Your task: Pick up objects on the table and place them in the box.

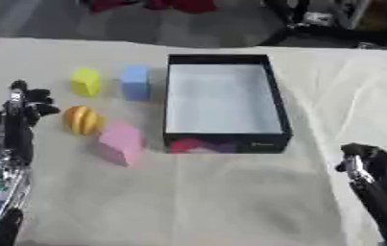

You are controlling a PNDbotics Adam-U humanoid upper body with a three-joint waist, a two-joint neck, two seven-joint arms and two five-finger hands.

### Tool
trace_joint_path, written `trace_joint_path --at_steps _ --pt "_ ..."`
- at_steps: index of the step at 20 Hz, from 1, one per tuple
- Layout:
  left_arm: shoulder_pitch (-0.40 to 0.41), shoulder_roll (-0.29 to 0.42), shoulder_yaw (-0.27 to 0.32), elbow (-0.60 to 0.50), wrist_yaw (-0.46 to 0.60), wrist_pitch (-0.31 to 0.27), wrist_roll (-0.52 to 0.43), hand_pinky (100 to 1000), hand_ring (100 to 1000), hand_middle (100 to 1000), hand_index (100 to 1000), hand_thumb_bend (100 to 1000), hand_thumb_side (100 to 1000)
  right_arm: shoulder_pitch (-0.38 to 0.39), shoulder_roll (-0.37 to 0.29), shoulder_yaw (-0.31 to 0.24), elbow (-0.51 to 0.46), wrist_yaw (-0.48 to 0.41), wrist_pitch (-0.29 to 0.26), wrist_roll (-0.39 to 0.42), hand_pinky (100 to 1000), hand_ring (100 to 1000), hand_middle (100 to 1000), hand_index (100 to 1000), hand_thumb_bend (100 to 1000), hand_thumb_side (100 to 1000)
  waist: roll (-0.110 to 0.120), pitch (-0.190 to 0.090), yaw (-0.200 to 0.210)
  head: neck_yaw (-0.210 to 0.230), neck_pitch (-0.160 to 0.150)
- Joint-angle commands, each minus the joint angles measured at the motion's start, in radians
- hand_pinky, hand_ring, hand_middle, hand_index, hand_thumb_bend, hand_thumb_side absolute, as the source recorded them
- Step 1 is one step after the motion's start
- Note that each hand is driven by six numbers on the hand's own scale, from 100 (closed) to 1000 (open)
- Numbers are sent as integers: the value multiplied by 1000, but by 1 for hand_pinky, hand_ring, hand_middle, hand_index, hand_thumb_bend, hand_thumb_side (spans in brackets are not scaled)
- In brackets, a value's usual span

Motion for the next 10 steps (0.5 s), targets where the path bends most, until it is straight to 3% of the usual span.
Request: trace_joint_path --at_steps 1,10 --pt "-11 15 0 -23 -4 0 0 705 487 493 618 117 919 -4 -8 -1 -26 -3 -1 4 712 514 429 635 100 582 -13 -11 -1 -3 -2" --pt "-12 16 0 -21 -4 2 3 705 488 495 620 122 919 -3 -9 -1 -25 -2 -1 4 712 514 429 635 100 584 -10 -11 0 -13 -2"
